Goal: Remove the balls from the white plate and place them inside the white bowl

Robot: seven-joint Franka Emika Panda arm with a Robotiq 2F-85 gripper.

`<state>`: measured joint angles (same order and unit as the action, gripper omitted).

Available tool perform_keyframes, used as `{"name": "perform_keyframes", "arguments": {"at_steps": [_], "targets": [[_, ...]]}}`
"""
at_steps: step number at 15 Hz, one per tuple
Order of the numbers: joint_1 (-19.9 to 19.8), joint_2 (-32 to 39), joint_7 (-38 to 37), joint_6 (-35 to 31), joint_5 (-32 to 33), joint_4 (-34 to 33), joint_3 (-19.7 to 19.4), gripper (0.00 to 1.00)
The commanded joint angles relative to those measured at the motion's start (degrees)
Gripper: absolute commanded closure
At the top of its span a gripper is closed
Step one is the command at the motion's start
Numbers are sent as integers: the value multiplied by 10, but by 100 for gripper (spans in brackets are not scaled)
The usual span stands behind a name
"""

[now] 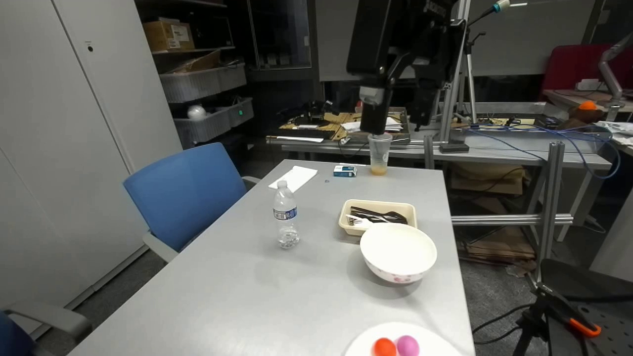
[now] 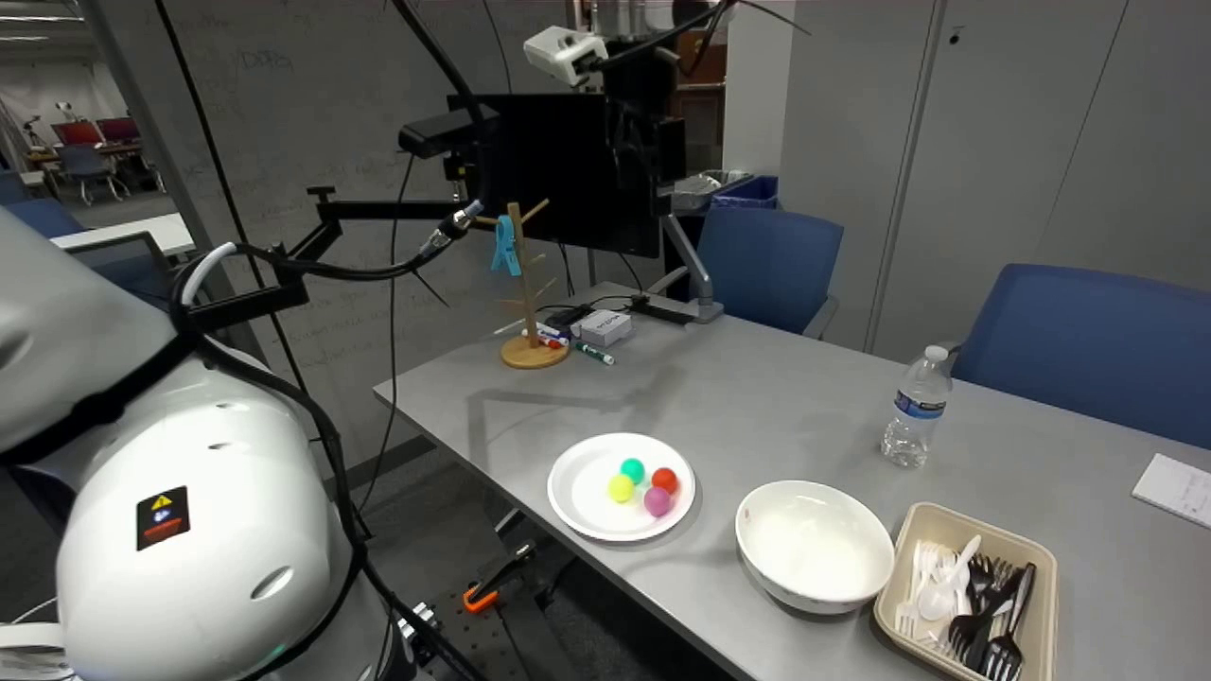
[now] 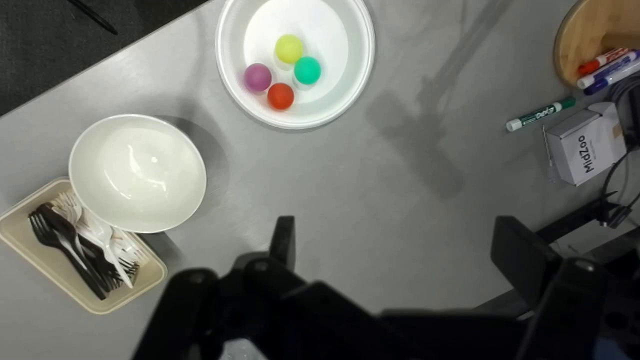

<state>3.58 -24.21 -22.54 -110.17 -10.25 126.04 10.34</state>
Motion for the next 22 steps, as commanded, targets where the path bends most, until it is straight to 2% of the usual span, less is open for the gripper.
{"name": "perform_keyframes", "arguments": {"at_steps": [1,11,19,20,22], "targets": [[2,0,-1,1,1,-1,-1,0],[2,1,-1,0,-2,0,-2,0],[-8,-2,-47,2,40,1,10,0],[-1,1,-23,1,30,2,1,0],[-1,1,-25,1,31,2,1,0]]}}
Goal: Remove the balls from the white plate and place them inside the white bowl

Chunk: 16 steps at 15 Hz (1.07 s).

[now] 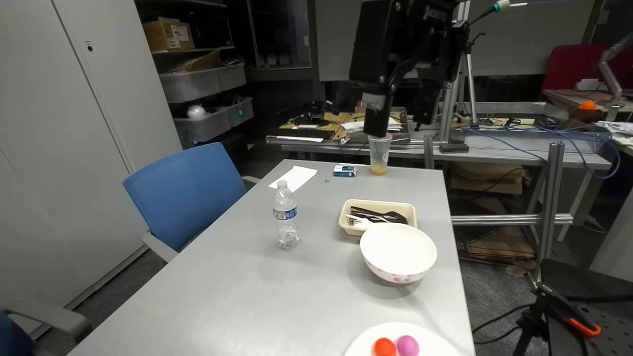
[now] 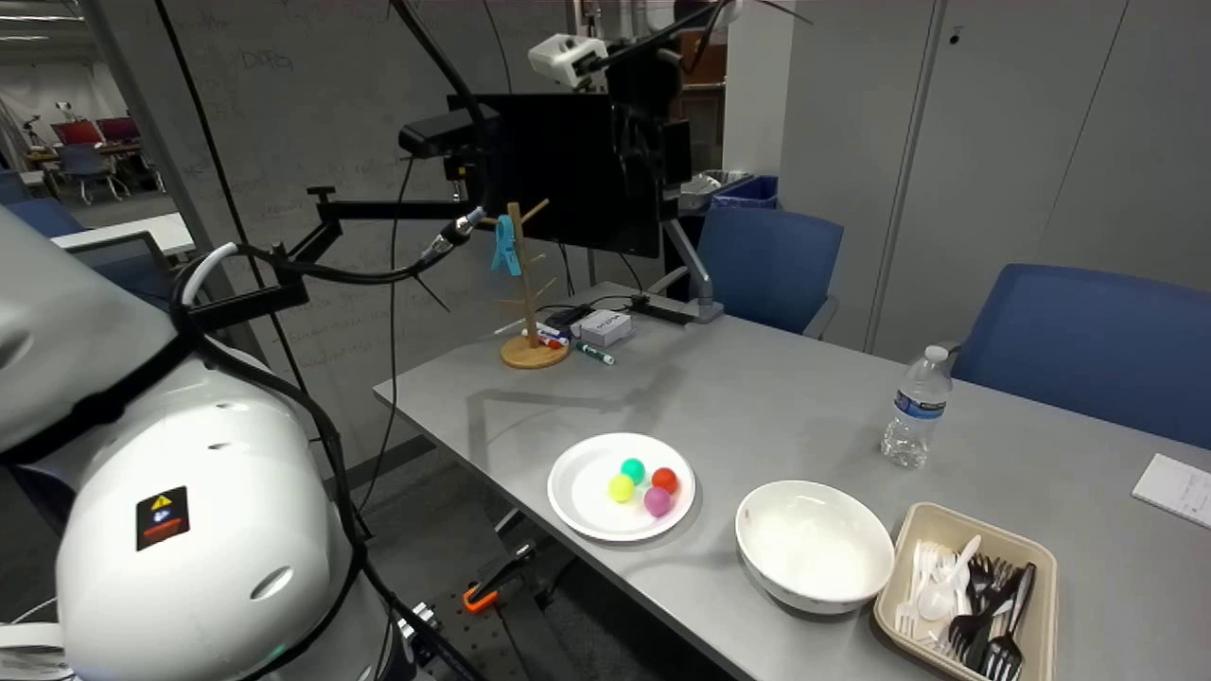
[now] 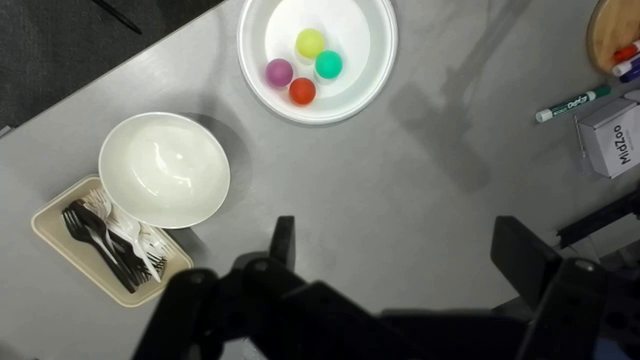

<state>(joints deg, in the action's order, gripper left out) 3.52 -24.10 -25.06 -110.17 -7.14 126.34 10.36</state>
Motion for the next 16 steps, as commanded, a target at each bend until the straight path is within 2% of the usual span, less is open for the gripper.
{"name": "perform_keyframes", "arguments": {"at_steps": [1,7,10,16], "targets": [[-1,1,0,1,0,-1,0,0],[-1,1,0,1,0,-1,0,0],[-7,23,-6,-19,10,13,3,0],[-11,78,-14,-108,30,83,-1,0]]}}
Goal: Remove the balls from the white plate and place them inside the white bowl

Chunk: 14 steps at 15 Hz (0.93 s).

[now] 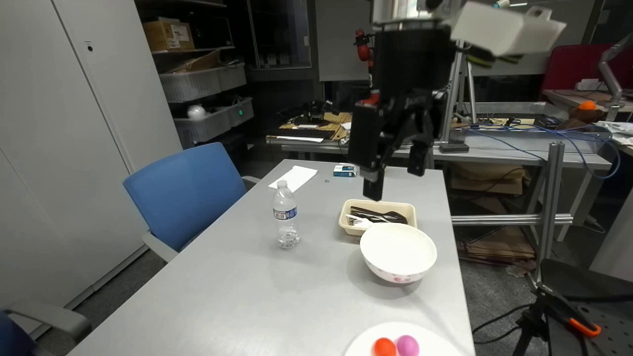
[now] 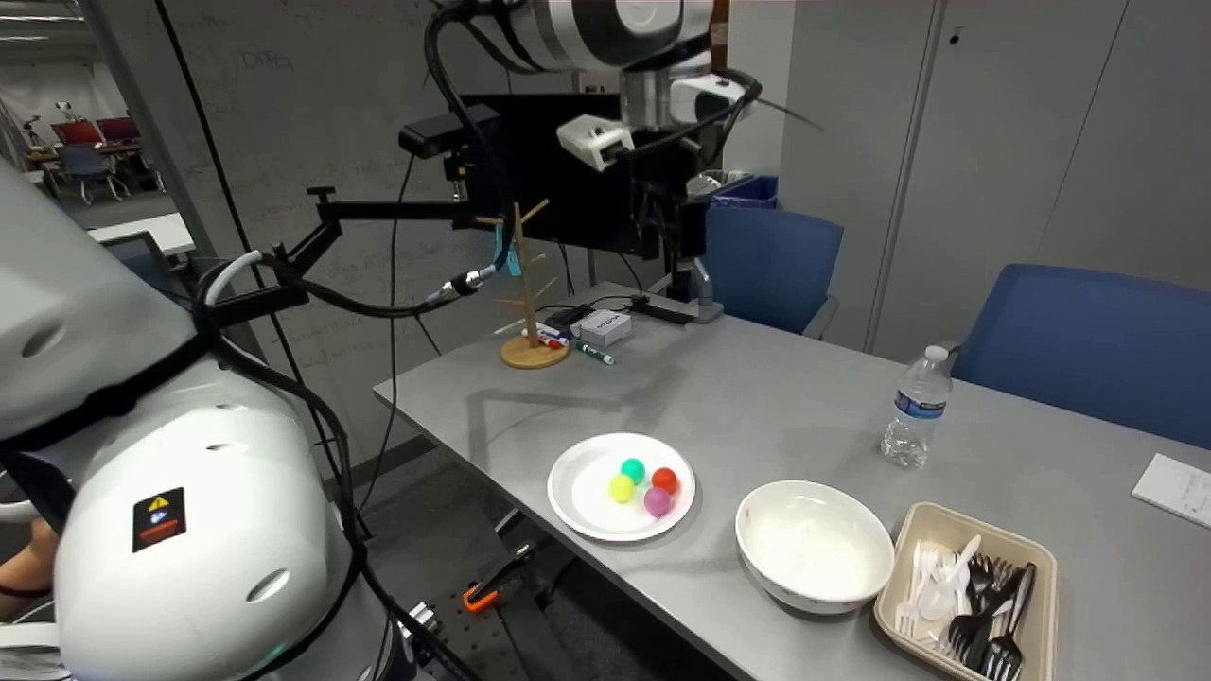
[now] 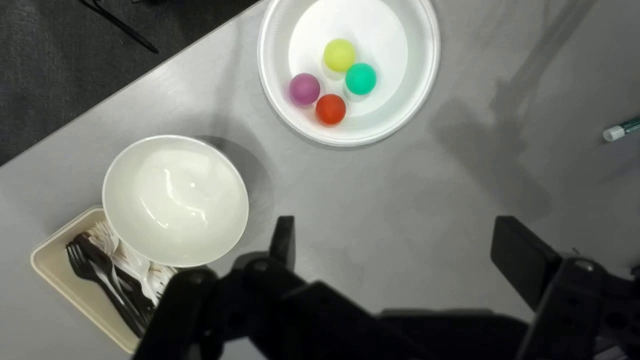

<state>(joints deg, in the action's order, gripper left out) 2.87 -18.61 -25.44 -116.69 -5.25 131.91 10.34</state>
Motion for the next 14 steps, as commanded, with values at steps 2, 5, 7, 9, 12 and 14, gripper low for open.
{"name": "perform_keyframes", "arguments": {"at_steps": [2,5,7,9,12,14], "targets": [[-6,41,-11,-68,15,50,-6,0],[-9,64,-8,-97,12,79,-17,0],[-10,76,-8,-111,10,94,-24,0],[-10,88,-7,-122,8,109,-29,0],[-7,104,-7,-139,2,133,-35,0],[-5,114,-9,-154,-1,149,-35,0]]}}
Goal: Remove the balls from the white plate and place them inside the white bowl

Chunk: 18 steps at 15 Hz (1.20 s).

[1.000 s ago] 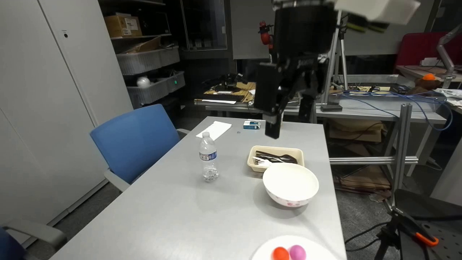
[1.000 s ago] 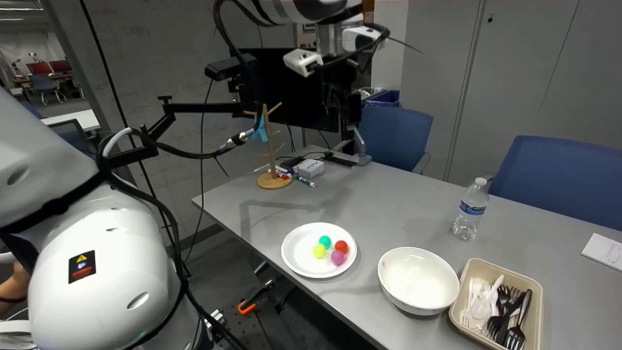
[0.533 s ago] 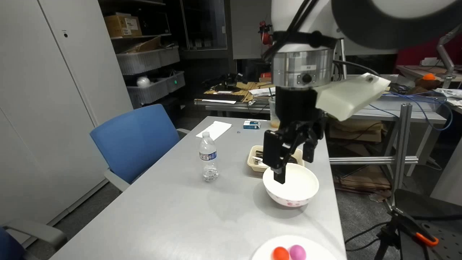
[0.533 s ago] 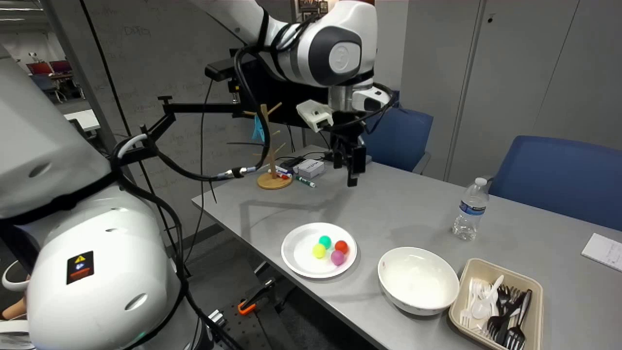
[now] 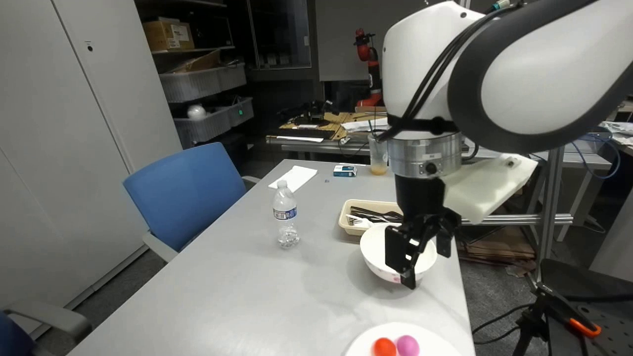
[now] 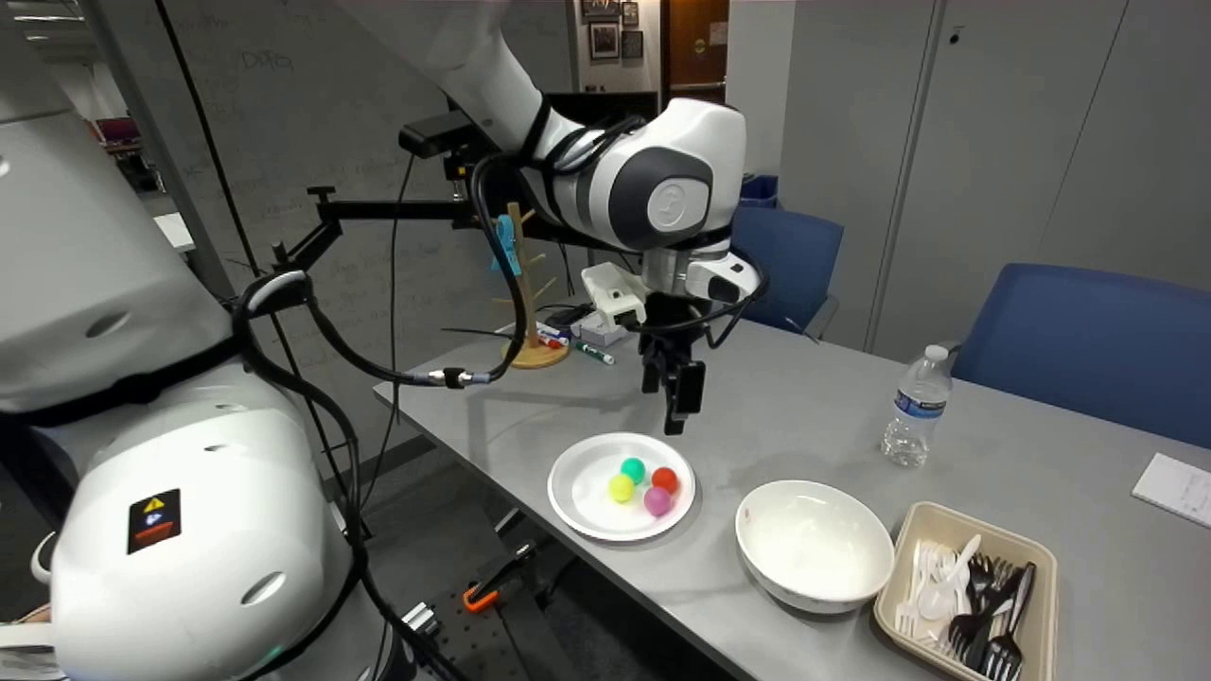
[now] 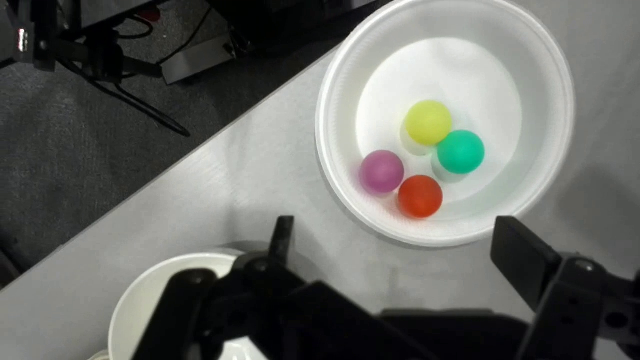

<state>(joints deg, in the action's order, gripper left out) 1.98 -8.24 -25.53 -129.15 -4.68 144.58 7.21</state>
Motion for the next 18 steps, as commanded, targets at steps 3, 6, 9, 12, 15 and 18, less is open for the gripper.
{"name": "perform_keyframes", "arguments": {"at_steps": [3,6,9,12,15,18], "targets": [[8,23,-9,-42,-14,38,-3,0],[7,25,-1,-25,-5,36,-6,0],[8,24,-2,-25,-5,43,-5,0],[10,30,0,-37,-6,43,-4,0],[17,66,-1,-95,-2,43,2,0],[22,103,2,-164,-4,45,-1,0]]}}
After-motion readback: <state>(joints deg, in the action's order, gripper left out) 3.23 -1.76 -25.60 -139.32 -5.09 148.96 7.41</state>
